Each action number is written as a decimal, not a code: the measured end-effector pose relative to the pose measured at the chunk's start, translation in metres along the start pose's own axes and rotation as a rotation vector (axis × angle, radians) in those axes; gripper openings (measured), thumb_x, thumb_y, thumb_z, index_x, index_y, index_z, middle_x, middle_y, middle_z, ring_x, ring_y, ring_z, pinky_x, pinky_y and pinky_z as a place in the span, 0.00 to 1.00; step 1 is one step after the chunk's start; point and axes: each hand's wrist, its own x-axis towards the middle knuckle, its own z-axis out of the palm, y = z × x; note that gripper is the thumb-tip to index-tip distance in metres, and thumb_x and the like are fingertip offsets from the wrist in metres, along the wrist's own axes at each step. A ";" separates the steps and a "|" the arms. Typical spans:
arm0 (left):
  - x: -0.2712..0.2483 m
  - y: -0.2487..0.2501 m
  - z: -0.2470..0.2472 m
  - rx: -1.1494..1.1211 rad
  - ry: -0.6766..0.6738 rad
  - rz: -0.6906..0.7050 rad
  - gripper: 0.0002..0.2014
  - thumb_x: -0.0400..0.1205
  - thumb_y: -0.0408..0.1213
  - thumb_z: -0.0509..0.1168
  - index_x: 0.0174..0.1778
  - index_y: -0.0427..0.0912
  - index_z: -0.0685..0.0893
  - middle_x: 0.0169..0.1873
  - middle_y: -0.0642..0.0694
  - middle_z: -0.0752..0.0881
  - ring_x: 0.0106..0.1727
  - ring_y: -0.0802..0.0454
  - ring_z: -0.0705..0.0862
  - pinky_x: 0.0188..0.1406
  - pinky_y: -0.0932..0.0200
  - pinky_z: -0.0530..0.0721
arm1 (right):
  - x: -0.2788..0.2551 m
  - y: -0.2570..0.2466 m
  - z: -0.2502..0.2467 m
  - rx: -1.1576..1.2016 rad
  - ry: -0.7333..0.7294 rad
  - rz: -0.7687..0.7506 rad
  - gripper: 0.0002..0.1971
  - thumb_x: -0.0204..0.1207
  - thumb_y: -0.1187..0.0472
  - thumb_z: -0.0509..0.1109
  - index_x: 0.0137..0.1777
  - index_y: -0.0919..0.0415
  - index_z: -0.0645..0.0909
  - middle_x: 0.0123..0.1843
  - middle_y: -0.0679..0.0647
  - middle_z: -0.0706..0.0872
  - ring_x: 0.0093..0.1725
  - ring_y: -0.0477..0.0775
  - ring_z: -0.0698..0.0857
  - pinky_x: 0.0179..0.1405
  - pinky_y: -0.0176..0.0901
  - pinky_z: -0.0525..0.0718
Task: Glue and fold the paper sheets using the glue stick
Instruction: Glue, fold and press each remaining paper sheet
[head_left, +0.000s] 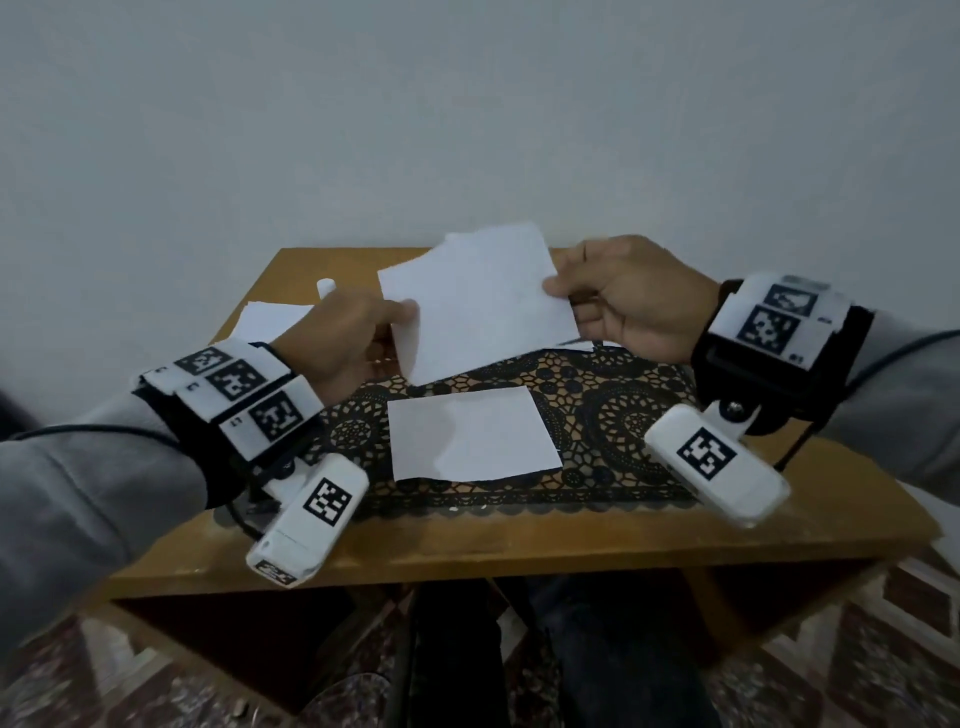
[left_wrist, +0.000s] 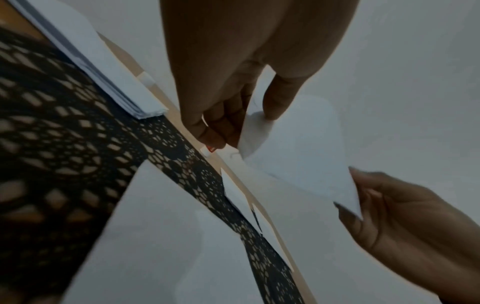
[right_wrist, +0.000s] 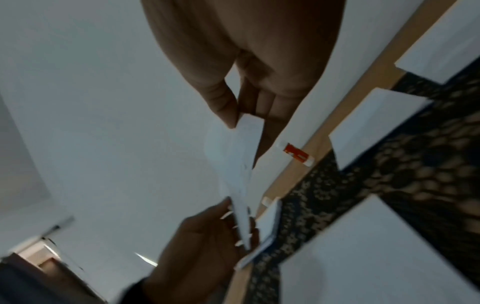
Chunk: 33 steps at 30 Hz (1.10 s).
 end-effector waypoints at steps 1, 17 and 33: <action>-0.001 -0.003 -0.003 0.021 0.001 -0.022 0.14 0.85 0.35 0.62 0.62 0.30 0.79 0.49 0.38 0.84 0.44 0.48 0.83 0.36 0.58 0.82 | 0.000 0.007 0.000 -0.044 0.002 0.035 0.04 0.79 0.72 0.68 0.46 0.63 0.78 0.42 0.60 0.88 0.35 0.54 0.89 0.35 0.47 0.91; -0.004 -0.029 -0.011 1.005 -0.105 -0.139 0.21 0.76 0.49 0.72 0.26 0.41 0.74 0.27 0.44 0.71 0.32 0.51 0.70 0.31 0.58 0.65 | 0.005 0.059 0.002 -0.667 -0.182 0.222 0.12 0.76 0.65 0.74 0.32 0.63 0.78 0.33 0.57 0.82 0.30 0.51 0.80 0.28 0.39 0.84; -0.005 -0.037 -0.010 1.047 -0.110 -0.050 0.19 0.77 0.47 0.72 0.26 0.39 0.77 0.23 0.46 0.73 0.27 0.52 0.70 0.26 0.60 0.66 | 0.005 0.067 0.000 -0.809 -0.211 0.116 0.11 0.74 0.63 0.77 0.42 0.74 0.84 0.35 0.60 0.84 0.32 0.51 0.81 0.30 0.34 0.83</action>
